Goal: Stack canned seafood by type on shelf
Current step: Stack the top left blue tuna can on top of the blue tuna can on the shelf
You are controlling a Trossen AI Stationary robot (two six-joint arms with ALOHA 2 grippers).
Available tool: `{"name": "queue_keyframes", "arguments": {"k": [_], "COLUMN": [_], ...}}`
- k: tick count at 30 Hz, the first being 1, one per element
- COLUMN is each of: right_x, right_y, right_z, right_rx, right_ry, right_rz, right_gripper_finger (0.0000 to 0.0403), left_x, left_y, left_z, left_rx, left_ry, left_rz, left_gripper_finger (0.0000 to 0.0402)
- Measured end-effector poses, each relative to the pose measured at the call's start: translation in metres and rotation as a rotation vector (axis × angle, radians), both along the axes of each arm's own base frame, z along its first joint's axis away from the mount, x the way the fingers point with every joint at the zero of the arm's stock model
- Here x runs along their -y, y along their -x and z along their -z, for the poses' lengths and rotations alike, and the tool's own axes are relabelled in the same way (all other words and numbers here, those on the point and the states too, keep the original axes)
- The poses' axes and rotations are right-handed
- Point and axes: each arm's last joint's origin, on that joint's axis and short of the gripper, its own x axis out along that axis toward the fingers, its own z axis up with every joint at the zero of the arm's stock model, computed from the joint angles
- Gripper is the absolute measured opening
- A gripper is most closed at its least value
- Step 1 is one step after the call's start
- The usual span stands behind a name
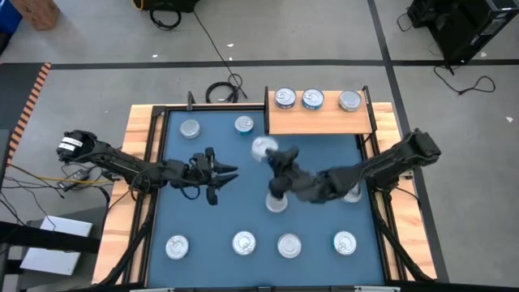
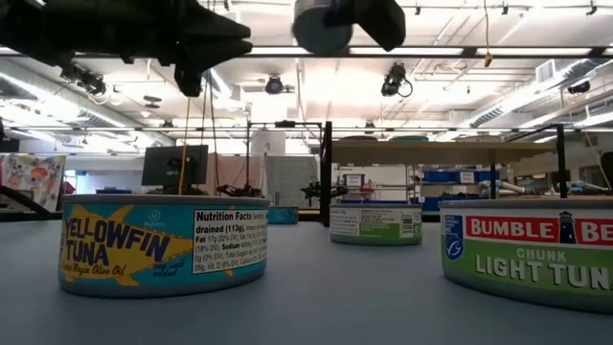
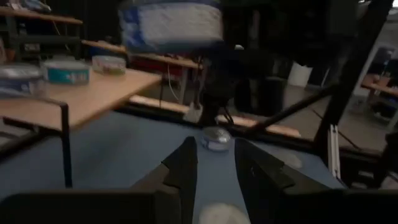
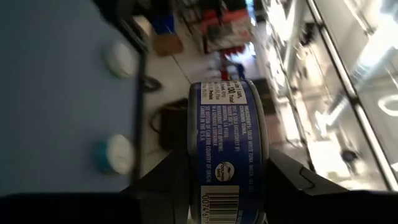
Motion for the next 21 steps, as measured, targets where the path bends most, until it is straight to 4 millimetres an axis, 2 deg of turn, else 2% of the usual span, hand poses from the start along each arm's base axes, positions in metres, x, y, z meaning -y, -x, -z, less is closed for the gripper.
{"name": "queue_keyframes", "arguments": {"k": [4, 8, 16, 21], "right_x": [0.038, 0.08, 0.163, 0.198], "right_y": [0.006, 0.007, 0.005, 0.007], "right_z": [-0.021, -0.027, -0.008, 0.007], "right_rx": [0.007, -0.012, -0.116, -0.167], "right_ry": [0.02, 0.03, 0.013, -0.012], "right_rz": [0.049, 0.094, 0.21, 0.257], "right_gripper_finger": [0.0145, 0.0145, 0.0145, 0.0145], "left_x": [-0.001, -0.001, 0.0, 0.0], "left_y": [0.0, 0.0, 0.0, 0.0], "left_z": [-0.002, -0.003, -0.003, -0.003], "left_rx": [0.018, 0.031, 0.026, 0.028], "left_ry": [-0.008, -0.007, -0.008, -0.008], "left_rz": [0.005, 0.03, 0.033, 0.033], "left_gripper_finger": [0.011, 0.011, 0.011, 0.011]}}
